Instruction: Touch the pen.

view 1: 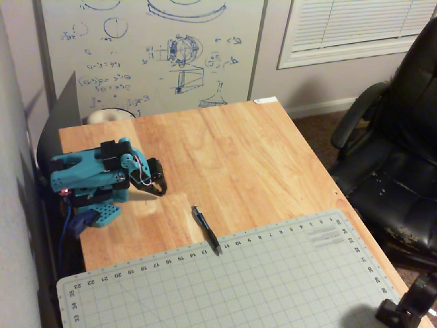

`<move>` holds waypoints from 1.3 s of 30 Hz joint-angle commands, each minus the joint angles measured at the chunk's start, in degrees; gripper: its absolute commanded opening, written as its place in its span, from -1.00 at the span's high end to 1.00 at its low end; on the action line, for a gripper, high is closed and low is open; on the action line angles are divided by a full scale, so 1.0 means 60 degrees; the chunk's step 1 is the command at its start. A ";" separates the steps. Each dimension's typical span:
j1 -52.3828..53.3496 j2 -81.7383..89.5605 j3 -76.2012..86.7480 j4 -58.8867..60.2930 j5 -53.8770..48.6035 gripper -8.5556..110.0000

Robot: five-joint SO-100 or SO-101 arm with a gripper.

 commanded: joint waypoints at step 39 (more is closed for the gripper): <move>0.1816 -0.2783 -0.3223 -0.2461 -0.0029 0.85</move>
